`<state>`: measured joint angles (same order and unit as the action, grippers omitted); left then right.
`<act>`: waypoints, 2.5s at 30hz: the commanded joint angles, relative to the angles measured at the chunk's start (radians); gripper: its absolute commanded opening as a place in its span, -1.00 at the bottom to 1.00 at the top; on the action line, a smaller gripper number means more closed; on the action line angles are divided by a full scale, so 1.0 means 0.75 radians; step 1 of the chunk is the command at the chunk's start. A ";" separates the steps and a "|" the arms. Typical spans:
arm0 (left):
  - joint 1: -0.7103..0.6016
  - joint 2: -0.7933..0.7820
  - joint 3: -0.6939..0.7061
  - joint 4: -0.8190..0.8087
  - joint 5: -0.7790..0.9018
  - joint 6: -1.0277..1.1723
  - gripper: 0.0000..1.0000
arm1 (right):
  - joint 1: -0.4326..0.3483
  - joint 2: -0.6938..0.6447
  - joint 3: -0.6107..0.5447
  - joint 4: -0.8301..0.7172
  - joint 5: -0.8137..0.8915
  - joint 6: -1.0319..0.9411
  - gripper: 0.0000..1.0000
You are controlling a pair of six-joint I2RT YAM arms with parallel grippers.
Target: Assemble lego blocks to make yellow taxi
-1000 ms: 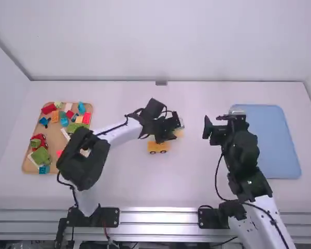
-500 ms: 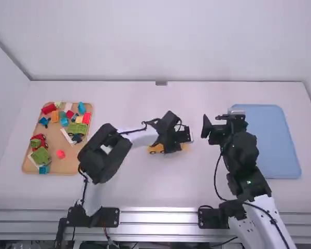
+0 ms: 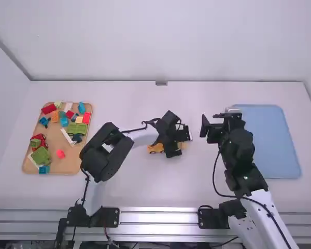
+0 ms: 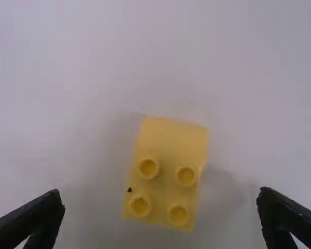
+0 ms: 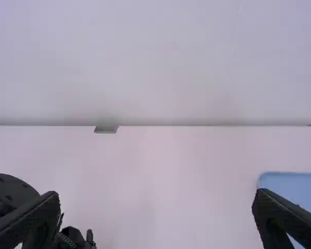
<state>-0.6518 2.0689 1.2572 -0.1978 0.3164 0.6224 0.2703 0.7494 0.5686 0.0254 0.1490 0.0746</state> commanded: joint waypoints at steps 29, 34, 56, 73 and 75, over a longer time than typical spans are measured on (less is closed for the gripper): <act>0.611 -0.843 -0.747 0.468 0.533 -0.106 0.98 | -0.104 0.874 0.168 -0.043 -0.864 -1.227 0.97; 0.609 -0.842 -0.902 0.735 0.571 -0.181 0.98 | -0.211 1.041 0.181 -0.044 -1.231 -1.396 0.97; 0.660 -0.733 -0.904 0.730 0.955 0.059 0.98 | -0.369 1.680 0.334 -0.028 -1.530 -1.922 0.88; 0.659 -0.731 -0.904 0.728 0.949 0.029 0.98 | -0.310 1.829 0.419 -0.012 -1.551 -1.921 -0.07; 0.660 -0.713 -0.904 0.728 0.950 0.049 0.98 | -0.308 1.829 0.419 -0.013 -1.549 -1.919 -0.33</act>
<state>-0.1543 1.5124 0.5732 0.3527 1.0065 0.6479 0.0357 2.1002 0.8730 0.0189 -1.0096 -1.3636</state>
